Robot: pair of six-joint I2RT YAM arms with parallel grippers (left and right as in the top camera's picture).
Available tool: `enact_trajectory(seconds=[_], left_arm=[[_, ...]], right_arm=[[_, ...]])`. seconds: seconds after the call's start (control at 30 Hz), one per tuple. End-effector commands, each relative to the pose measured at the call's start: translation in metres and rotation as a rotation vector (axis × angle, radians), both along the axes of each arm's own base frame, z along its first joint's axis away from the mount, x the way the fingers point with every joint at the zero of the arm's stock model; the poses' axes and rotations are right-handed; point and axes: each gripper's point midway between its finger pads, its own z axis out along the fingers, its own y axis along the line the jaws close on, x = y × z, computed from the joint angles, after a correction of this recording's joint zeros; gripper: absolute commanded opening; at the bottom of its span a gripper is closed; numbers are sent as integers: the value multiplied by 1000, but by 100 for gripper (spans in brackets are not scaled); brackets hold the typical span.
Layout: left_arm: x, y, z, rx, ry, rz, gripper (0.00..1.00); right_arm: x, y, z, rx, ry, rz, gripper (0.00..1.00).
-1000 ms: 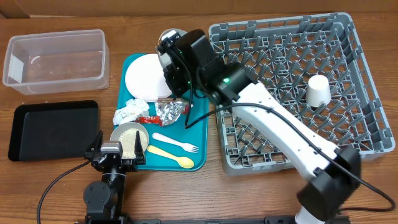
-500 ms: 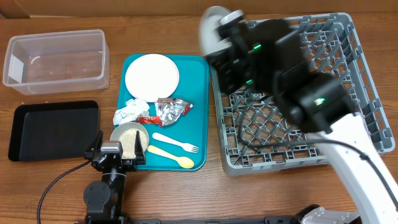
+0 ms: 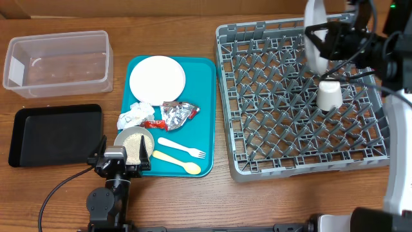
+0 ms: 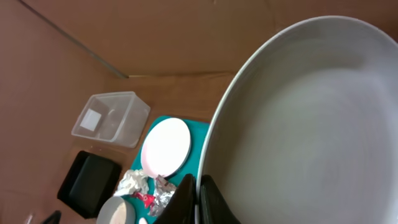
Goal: Sort waste into correct bins and load items into the dishwasher rack
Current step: 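Stand the grey plate upright in the rack's back slots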
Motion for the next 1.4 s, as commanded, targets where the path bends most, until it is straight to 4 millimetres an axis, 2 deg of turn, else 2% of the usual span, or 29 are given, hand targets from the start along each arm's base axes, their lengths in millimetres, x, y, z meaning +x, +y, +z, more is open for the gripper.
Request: enact_trajectory(seconds=[0.0, 0.1, 0.47, 0.7, 0.97, 1.3, 1.37], left_arm=[[0, 1, 0, -9, -4, 5, 100], [0, 1, 0, -9, -5, 5, 100], [0, 1, 0, -9, -5, 5, 100], [0, 1, 0, -9, -4, 5, 100], [0, 1, 0, -9, -4, 5, 100], [0, 1, 0, -9, -4, 5, 100], [0, 1, 0, -9, -4, 5, 100]], right_arm=[[8, -5, -2, 41, -44, 96, 4], [16, -13, -17, 34, -33, 112, 4], [35, -18, -62, 18, -13, 200, 4], [37, -36, -66, 1, -32, 182, 4], [36, -37, -70, 2, -42, 204, 4], [51, -40, -117, 47, 45, 223, 4], [52, -39, -122, 64, 53, 231, 4]])
